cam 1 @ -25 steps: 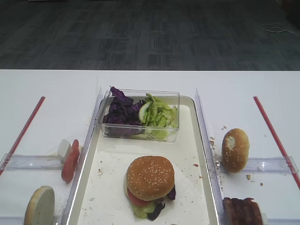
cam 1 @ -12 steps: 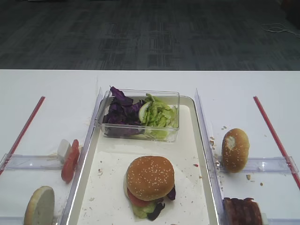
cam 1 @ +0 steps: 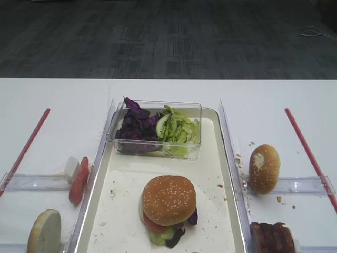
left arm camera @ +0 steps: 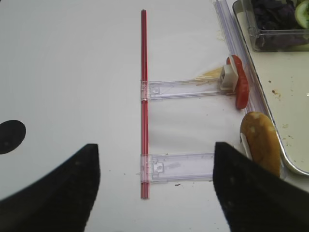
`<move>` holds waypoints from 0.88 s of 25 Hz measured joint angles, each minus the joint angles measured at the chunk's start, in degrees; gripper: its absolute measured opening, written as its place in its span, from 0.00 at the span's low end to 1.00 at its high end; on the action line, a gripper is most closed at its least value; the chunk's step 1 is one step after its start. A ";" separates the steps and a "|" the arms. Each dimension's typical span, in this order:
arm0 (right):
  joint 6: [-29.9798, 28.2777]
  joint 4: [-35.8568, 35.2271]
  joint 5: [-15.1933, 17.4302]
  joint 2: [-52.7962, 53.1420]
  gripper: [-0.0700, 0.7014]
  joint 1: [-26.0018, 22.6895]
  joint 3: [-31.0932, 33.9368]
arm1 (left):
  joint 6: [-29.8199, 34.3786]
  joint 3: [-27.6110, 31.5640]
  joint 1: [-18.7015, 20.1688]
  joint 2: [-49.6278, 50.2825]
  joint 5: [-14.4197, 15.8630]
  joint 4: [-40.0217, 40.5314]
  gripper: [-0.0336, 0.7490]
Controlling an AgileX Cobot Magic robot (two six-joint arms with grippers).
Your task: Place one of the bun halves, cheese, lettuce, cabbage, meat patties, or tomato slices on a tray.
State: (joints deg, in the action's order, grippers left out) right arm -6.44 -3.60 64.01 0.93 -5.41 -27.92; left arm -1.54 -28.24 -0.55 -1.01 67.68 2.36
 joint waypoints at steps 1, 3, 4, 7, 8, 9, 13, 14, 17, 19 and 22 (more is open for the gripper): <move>0.00 0.00 0.00 0.00 0.79 0.00 0.00 | 0.00 0.00 0.00 0.00 0.00 0.00 0.67; 0.00 0.00 0.00 0.00 0.79 0.00 0.00 | 0.00 0.00 0.00 0.00 0.00 0.00 0.67; 0.00 0.00 0.00 0.00 0.79 0.00 0.00 | 0.00 0.00 0.00 0.00 0.00 0.00 0.67; 0.22 0.11 0.00 0.00 0.79 0.00 0.00 | 0.00 0.00 0.00 0.00 0.00 0.00 0.67; 0.19 0.03 0.00 0.00 0.79 0.00 0.00 | 0.00 0.00 0.00 0.00 0.00 0.00 0.67; 0.19 0.13 0.00 0.00 0.79 0.00 0.00 | 0.00 0.00 0.00 0.00 0.00 0.00 0.67; 0.19 0.16 0.00 0.00 0.79 0.00 0.00 | 0.00 0.00 0.00 0.00 0.00 0.00 0.67; 0.19 0.16 0.00 0.00 0.79 0.00 0.00 | 0.00 0.00 0.00 0.00 0.00 0.00 0.67; 0.24 0.25 0.00 0.00 0.79 0.00 0.00 | 0.00 0.00 0.00 0.00 0.00 0.00 0.67; 0.24 0.25 0.00 0.00 0.79 0.00 0.00 | 0.00 0.00 0.00 0.00 0.00 0.00 0.67; 0.24 0.25 0.00 0.00 0.79 0.00 0.00 | 0.00 0.00 0.00 0.00 0.00 0.00 0.67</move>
State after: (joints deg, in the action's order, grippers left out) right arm -6.20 -3.35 64.01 0.93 -5.41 -27.92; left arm -1.54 -28.24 -0.55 -1.01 67.68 2.36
